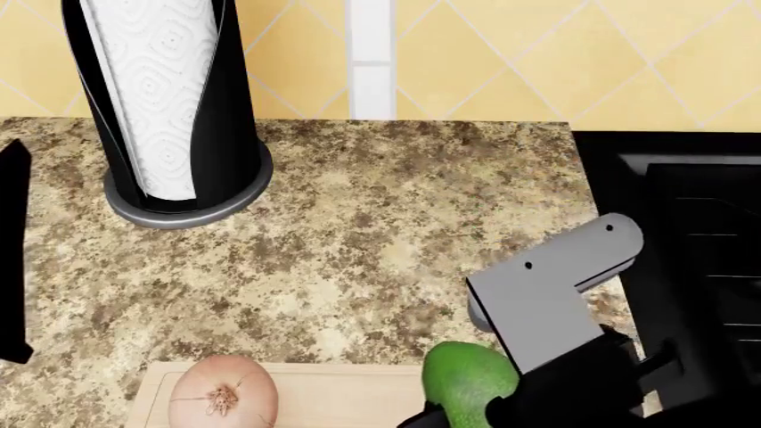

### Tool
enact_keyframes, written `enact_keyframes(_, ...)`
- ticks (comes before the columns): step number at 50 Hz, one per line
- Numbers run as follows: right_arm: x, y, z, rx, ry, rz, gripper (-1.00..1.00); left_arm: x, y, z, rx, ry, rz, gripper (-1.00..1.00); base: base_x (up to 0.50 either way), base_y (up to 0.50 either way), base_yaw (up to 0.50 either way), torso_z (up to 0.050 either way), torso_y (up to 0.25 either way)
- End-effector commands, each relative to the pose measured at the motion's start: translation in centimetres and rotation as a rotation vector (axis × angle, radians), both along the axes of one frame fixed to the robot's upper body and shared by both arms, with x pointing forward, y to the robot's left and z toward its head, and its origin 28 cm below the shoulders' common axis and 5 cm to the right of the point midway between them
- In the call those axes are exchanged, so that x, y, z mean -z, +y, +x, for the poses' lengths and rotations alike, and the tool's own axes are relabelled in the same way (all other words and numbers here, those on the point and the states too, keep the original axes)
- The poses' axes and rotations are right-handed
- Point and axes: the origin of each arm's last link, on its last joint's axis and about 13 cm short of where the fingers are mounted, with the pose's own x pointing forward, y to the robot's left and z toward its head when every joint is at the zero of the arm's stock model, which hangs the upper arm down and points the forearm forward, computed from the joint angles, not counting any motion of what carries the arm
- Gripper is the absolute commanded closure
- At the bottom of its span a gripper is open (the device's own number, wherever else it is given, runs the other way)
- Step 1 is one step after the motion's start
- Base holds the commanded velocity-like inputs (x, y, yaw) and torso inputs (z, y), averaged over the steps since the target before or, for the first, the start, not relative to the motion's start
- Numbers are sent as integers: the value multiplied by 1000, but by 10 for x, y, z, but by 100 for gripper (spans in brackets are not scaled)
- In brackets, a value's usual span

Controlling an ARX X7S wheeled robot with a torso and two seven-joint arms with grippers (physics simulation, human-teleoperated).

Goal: Place the avocado, onion, tomato and bell pepper on the cutting board.

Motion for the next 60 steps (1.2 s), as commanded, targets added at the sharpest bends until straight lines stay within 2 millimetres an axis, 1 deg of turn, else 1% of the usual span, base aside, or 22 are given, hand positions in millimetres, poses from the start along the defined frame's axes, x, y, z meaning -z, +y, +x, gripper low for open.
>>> enact_keyframes(1,10,4,6,-21,0,14,100,-1,0,-3,4,-36,-1,-100,0,0,0,0,0)
enact_keyframes(12,13,5,5,-28,11,16,100,-2,0,-4,-2,-35,-2,-100,0,0,0,0,0)
enact_keyframes(13,13,5,5,-29,10,16,-100,-2,0,-5,-2,-35,-3,-100,0,0,0,0,0)
enact_keyframes(18,11,5,5,-32,2,19,-100,-2,0,-4,-2,-35,-4,-100,0,0,0,0,0)
enact_keyframes(25,0,6,4,-40,-40,25,-100,-1,1,-2,-3,-33,-5,-100,0,0,0,0,0)
enact_keyframes(31,-16,6,1,-50,-99,36,-100,-1,2,-2,-3,-33,-6,-100,0,0,0,0,0)
enact_keyframes(35,-39,6,-1,-52,-184,58,-100,-1,2,-1,-3,-34,-6,-100,0,0,0,0,0)
enact_keyframes(36,-50,6,-3,-54,-228,71,-100,-1,2,-1,-3,-36,-6,-100,0,0,0,0,0)
enact_keyframes(37,-55,6,-4,-53,-247,77,-100,-1,2,-1,-3,-36,-6,-100,0,0,0,0,0)
enact_keyframes(38,-67,6,-7,-51,-294,91,-100,-1,2,-1,-2,-37,-4,-100,0,0,0,0,0)
enact_keyframes(40,-82,5,-11,-43,-359,114,-100,-1,1,0,-2,-37,-5,-100,0,0,0,0,0)
enact_keyframes(41,-86,5,-11,-36,-383,119,-100,-1,1,0,-2,-37,-5,-100,0,0,0,0,0)
enact_keyframes(42,-95,4,-12,-4,-431,150,-100,-1,1,1,0,-38,-5,-100,0,0,0,0,0)
enact_keyframes(43,-99,4,-12,13,-451,163,-100,0,1,1,1,-38,-4,-100,0,0,0,0,0)
enact_keyframes(44,-105,2,-11,58,-518,180,-100,0,1,1,3,-36,-2,-100,0,0,0,0,0)
enact_keyframes(46,-109,-1,-14,132,-581,246,-100,1,1,2,3,-35,-1,-100,0,0,0,0,0)
enact_keyframes(48,-108,-4,-22,192,-623,300,-100,3,1,3,2,-32,-1,-100,0,0,0,0,0)
enact_keyframes(53,-94,-1,-29,241,-730,317,-100,6,-2,5,18,-41,2,-100,0,0,0,0,0)
enact_keyframes(56,-88,2,-29,277,-794,355,-100,10,-4,8,19,-50,8,-100,0,0,0,0,0)
enact_keyframes(58,-84,4,-28,282,-854,339,-100,10,-5,9,19,-65,21,-100,0,0,0,0,0)
enact_keyframes(59,-81,6,-29,294,-822,397,-100,9,-5,10,0,-93,44,-100,0,0,0,0,0)
enact_keyframes(60,-79,6,-28,293,-836,385,-100,8,-5,10,2,-100,42,-100,0,0,0,0,0)
